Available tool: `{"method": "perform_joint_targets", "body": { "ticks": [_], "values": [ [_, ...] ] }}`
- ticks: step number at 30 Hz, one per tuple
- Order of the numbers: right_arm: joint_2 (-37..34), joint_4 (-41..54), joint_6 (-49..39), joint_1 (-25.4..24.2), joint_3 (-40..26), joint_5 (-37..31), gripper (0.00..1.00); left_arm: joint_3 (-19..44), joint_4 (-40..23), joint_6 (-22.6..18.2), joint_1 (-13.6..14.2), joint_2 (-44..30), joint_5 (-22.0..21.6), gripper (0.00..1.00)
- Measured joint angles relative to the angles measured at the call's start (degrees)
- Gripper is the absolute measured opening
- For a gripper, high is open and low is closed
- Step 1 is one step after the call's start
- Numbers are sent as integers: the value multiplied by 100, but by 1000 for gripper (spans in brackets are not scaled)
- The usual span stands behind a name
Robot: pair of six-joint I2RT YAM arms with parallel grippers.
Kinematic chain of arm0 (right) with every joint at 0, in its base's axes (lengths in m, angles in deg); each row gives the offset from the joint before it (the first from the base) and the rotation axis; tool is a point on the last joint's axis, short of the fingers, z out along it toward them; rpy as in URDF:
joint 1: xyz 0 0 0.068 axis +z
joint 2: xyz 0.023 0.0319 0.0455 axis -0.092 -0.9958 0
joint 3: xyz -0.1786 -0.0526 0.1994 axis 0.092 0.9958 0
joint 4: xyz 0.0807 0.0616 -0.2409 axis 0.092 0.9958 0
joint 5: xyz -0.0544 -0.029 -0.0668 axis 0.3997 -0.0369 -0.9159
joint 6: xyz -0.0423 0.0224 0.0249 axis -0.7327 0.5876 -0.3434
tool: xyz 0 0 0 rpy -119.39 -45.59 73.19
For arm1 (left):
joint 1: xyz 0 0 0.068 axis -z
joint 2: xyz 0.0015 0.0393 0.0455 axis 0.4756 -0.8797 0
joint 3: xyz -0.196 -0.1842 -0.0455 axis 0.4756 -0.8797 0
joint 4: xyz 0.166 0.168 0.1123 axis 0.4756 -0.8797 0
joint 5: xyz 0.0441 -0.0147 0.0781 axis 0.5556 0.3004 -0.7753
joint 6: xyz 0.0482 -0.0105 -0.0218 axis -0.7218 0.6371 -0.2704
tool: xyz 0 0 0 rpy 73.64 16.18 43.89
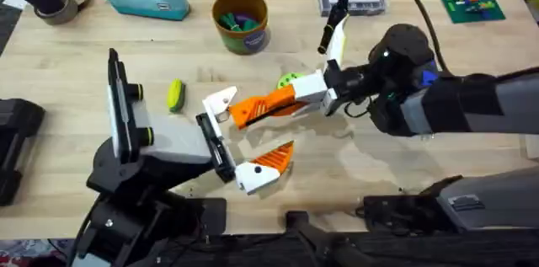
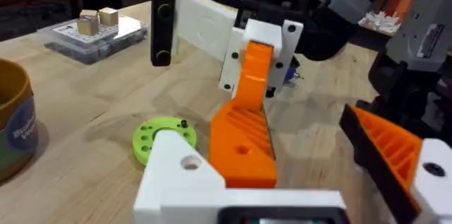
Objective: Pick up the gripper from the table and insert it into the empty holder that is missing its gripper. Then pick up a screw, insert it into the mounting hole, and use the screwdriver to tighten it. Finally, clean up the table by picking up the vegetable and placing it into the bucket.
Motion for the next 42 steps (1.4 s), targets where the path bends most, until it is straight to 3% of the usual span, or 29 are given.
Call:
{"method": "perform_joint_targets", "body": {
  "ticks": [42],
  "values": [
    [0,-62,384,12,0,-413,22,0,-2,-44,0,0,0,989]
  ]
}}
